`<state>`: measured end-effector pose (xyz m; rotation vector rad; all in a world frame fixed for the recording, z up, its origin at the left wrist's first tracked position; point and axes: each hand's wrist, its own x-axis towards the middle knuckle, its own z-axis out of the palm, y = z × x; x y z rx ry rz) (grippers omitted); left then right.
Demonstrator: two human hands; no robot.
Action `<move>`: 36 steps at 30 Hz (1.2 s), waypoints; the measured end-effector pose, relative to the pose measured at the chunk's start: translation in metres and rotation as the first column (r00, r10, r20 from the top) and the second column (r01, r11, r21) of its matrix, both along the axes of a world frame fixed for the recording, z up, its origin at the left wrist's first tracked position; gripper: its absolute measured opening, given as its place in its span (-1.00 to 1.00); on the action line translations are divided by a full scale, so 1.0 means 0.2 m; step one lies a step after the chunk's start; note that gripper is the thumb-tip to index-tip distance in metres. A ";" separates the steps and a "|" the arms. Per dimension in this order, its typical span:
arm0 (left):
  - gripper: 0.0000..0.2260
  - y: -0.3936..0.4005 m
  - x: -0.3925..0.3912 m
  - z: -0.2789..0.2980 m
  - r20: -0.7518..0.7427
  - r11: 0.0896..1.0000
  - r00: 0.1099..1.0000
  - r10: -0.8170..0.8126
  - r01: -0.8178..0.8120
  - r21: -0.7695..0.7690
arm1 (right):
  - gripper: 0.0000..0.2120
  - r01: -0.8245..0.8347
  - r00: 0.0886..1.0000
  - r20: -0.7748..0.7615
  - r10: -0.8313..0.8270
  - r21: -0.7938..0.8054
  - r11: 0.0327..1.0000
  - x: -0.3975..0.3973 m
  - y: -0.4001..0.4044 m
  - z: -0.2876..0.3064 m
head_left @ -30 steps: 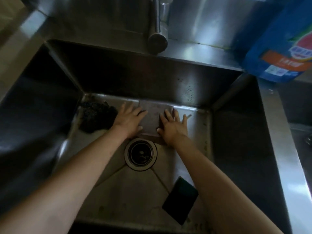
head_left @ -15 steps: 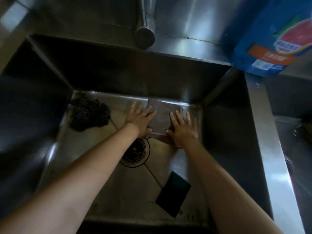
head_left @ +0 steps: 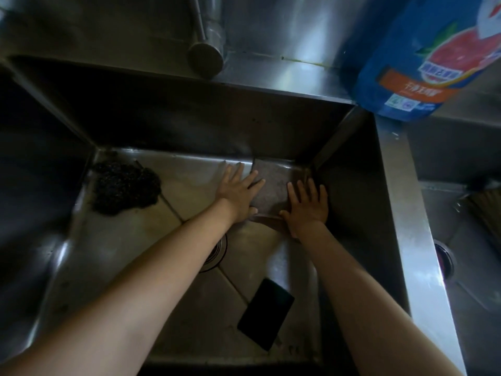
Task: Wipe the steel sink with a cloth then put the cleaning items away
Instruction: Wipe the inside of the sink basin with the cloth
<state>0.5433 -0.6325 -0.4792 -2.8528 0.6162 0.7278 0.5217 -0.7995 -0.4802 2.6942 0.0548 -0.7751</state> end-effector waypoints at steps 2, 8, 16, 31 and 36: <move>-0.33 0.00 -0.03 0.00 -0.010 1.000 1.000 0.005 -0.005 -0.030 | -0.32 -0.003 1.000 -0.012 0.003 -0.007 1.000 -0.02 0.00 0.01; -0.35 0.06 -0.11 0.00 0.019 0.982 0.997 0.071 -0.066 -0.177 | -0.36 0.006 0.998 0.058 -0.012 0.112 0.994 -0.08 0.02 0.03; -0.33 0.19 -0.07 -0.02 -0.053 0.974 0.978 0.202 -0.206 -0.099 | -0.37 0.123 0.992 -0.061 -0.107 0.497 0.859 -0.08 0.16 -0.03; -0.27 0.21 -0.06 -0.03 -0.020 0.978 0.983 0.182 -0.183 -0.099 | -0.36 0.142 0.989 -0.043 -0.138 0.472 0.870 -0.04 0.04 -0.06; -0.27 0.21 -0.07 -0.03 -0.024 0.976 0.982 0.186 -0.188 -0.106 | -0.34 0.172 0.985 -0.088 -0.148 0.456 0.873 -0.18 0.04 -0.02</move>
